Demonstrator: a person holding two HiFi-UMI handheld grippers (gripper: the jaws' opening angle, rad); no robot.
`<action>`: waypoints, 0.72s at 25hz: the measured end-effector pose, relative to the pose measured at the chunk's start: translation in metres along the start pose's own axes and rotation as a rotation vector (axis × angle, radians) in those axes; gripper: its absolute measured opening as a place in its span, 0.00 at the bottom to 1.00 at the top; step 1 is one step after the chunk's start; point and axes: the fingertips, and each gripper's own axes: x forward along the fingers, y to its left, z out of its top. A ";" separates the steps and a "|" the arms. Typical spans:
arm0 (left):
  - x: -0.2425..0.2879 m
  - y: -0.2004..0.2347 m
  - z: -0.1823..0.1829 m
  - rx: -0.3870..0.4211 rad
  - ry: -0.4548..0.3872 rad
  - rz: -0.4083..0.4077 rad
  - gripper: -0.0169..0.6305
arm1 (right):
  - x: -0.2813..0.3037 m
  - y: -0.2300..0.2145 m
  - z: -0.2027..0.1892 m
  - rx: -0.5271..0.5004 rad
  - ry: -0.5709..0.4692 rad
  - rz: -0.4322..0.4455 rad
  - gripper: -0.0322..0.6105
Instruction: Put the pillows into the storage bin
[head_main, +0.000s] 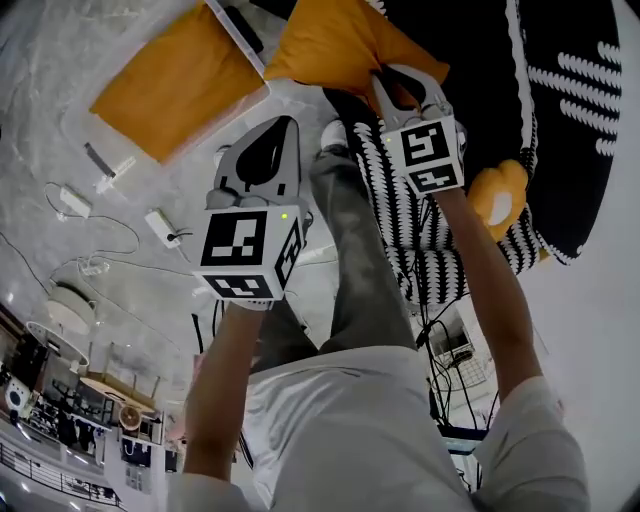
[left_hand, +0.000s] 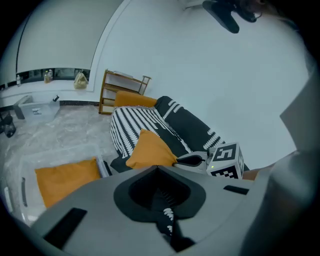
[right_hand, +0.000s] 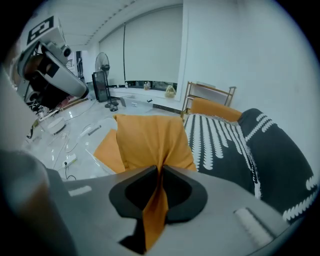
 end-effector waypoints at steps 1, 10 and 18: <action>-0.007 0.010 -0.002 -0.013 -0.008 0.011 0.04 | 0.006 0.012 0.009 -0.020 -0.005 0.018 0.13; -0.069 0.103 -0.023 -0.111 -0.062 0.097 0.04 | 0.063 0.123 0.066 -0.124 -0.030 0.144 0.11; -0.118 0.174 -0.051 -0.191 -0.099 0.163 0.04 | 0.116 0.220 0.096 -0.229 -0.033 0.243 0.11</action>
